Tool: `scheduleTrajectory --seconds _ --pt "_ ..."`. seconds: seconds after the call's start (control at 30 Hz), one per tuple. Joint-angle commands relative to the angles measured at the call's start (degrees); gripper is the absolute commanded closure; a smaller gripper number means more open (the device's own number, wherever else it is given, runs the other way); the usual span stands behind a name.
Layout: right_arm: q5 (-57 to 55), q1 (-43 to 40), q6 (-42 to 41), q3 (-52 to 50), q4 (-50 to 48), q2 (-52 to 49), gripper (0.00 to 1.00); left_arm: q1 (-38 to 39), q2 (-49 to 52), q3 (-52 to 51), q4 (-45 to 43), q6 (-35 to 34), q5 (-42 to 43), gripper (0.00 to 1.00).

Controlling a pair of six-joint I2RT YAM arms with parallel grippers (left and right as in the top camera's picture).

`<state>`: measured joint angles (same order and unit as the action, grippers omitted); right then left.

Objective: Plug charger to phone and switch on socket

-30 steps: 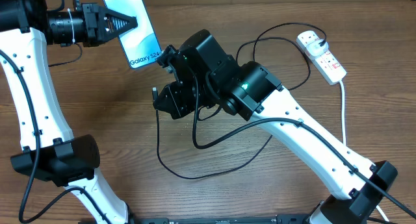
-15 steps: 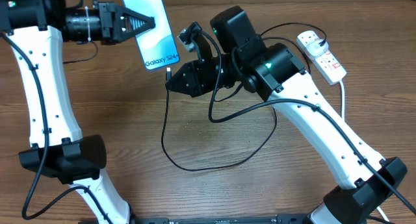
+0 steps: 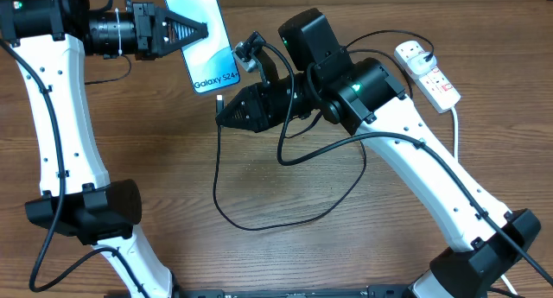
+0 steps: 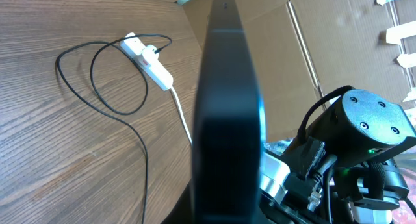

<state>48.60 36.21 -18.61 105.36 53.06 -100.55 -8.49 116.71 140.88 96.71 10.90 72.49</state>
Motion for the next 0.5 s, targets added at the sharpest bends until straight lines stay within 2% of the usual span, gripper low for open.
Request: scheduleTrajectory --seconds 0.0,0.13,0.27,0.37,0.47 --pt "1.01 0.04 0.48 1.16 -0.59 2.08 0.96 -0.09 -0.02 0.22 0.11 -0.44 3.65 0.96" --pt "-0.68 0.02 0.42 1.14 -0.74 2.05 0.96 -0.09 -0.02 0.22 0.11 -0.44 3.61 0.96" --pt "-9.84 -0.02 -4.63 1.14 0.68 2.05 0.96 -0.17 -0.02 0.22 0.09 -0.46 0.59 0.96" --pt "-14.56 -0.02 -5.62 1.14 2.78 2.05 0.96 -0.59 -0.02 0.22 -0.70 -2.10 -7.13 0.96" --pt "-17.16 0.00 -5.62 1.11 5.16 2.05 0.96 -1.25 -0.02 0.22 -3.04 -9.09 -18.75 0.96"
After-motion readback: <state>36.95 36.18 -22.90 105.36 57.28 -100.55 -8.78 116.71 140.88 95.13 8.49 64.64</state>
